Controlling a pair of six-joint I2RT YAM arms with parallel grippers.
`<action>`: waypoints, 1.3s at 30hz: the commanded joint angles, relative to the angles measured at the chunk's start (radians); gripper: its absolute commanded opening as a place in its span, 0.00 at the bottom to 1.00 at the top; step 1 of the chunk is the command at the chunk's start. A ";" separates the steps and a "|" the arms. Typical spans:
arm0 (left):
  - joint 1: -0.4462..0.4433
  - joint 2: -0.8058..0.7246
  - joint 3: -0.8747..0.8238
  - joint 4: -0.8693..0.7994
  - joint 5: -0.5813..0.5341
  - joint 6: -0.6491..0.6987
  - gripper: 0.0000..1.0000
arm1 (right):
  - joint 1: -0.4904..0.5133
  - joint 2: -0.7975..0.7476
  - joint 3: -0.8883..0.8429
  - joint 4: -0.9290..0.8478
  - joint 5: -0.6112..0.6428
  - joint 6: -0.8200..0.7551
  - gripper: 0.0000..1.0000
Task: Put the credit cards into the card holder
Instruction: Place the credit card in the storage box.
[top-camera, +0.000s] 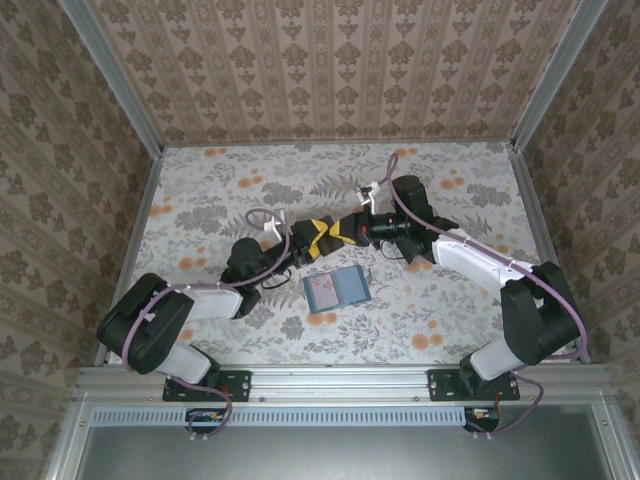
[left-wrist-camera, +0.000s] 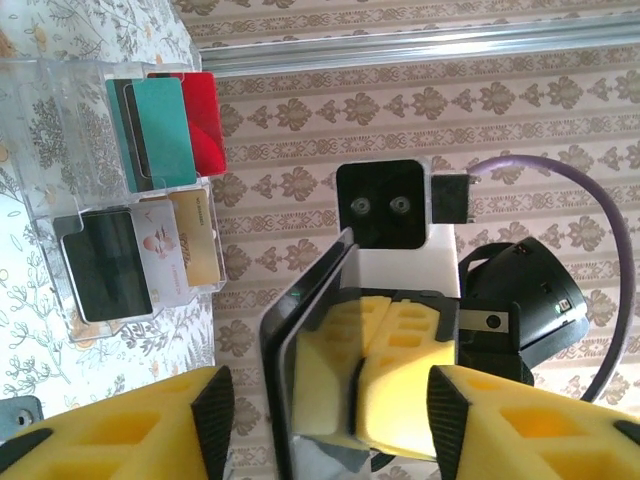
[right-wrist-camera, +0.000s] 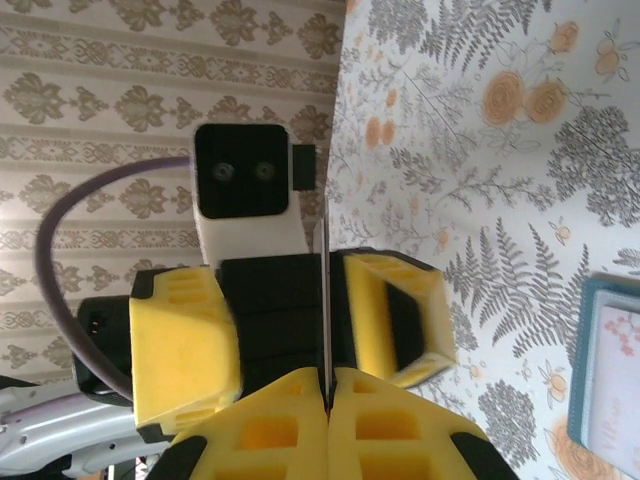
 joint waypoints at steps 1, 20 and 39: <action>0.005 -0.022 0.017 0.058 0.003 0.013 0.47 | 0.006 -0.003 0.016 -0.080 -0.012 -0.058 0.06; 0.003 -0.037 0.010 0.057 -0.012 0.002 0.08 | 0.050 0.013 0.049 -0.078 -0.095 -0.116 0.36; -0.001 -0.080 0.012 0.056 -0.010 -0.019 0.17 | 0.001 0.004 0.023 -0.201 0.092 -0.148 0.30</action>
